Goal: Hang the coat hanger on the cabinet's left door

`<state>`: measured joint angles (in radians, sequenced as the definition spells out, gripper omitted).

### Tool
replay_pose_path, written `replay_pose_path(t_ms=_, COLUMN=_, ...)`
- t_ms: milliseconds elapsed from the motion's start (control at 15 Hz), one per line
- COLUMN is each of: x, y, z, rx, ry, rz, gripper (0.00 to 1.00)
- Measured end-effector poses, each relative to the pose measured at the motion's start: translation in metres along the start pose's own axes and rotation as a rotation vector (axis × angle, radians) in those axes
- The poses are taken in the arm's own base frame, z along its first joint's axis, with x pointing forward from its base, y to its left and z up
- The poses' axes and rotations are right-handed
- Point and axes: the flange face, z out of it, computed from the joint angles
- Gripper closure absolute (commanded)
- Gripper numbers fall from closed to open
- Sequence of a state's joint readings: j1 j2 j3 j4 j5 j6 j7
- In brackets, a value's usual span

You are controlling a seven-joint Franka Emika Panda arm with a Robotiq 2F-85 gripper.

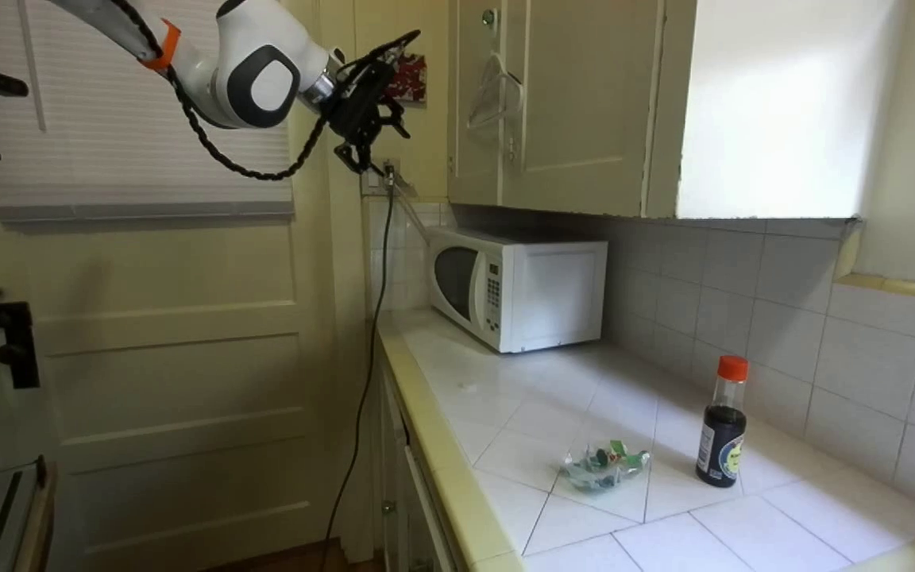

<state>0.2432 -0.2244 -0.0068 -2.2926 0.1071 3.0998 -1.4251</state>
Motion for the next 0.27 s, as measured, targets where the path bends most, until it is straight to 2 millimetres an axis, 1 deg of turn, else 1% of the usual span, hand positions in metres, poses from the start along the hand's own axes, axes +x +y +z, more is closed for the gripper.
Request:
replay_pose_path(t_ms=133, x=-0.053, y=-0.016, z=-0.005, rx=0.060, ry=-0.100, rz=0.023, gripper=0.00)
replay_pose_path(t_ms=200, x=-0.076, y=-0.023, z=-0.008, rx=0.103, ry=-0.146, rz=0.029, gripper=0.00)
replay_pose_path(t_ms=267, x=-0.091, y=-0.029, z=-0.011, rx=0.156, ry=-0.180, rz=0.028, gripper=0.00)
